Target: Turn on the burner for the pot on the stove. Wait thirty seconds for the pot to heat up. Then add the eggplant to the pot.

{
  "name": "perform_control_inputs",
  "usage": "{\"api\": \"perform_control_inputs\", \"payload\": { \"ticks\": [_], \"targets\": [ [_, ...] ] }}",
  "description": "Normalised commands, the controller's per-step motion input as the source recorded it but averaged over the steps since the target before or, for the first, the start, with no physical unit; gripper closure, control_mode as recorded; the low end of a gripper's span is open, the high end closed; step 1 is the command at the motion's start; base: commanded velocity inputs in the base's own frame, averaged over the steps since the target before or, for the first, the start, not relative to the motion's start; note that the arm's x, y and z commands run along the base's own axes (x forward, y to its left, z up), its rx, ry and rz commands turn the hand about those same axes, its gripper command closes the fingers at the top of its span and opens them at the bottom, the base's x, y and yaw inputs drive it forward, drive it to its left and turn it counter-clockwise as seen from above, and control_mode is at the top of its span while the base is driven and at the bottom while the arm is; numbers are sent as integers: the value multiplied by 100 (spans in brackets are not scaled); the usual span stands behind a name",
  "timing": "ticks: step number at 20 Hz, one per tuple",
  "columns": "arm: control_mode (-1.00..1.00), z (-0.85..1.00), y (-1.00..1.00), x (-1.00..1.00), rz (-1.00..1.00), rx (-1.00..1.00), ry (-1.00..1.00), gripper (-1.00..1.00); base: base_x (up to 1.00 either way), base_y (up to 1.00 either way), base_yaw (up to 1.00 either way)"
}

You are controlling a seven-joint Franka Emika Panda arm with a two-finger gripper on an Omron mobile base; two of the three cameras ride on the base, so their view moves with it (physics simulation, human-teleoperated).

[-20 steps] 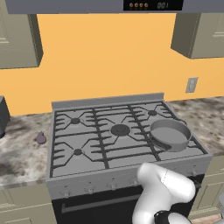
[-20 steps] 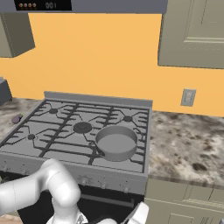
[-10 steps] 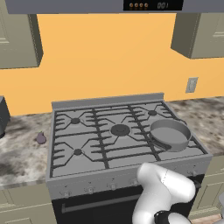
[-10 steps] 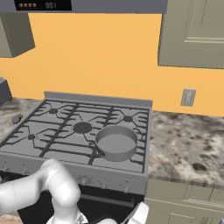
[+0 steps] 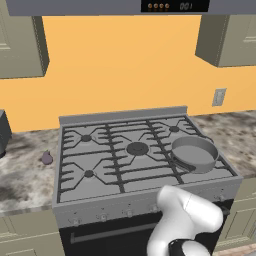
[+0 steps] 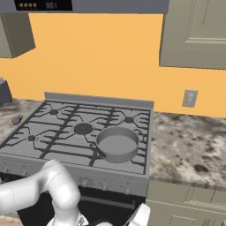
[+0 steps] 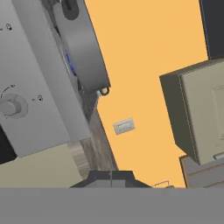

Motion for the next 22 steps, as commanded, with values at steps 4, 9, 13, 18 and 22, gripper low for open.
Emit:
{"api": "perform_control_inputs", "payload": {
  "ticks": [4,9,13,18,22],
  "targets": [
    [-100,100,3,-33,-6,-7,19,100,0,0,0],
    [-100,96,64,-8,0,-17,39,100,0,0,0],
    [-100,83,100,0,7,-40,37,100,0,0,0],
    [-100,97,89,0,6,-41,36,100,0,0,0],
    [-100,100,75,0,3,-42,38,-100,0,0,0]
  ]
}}
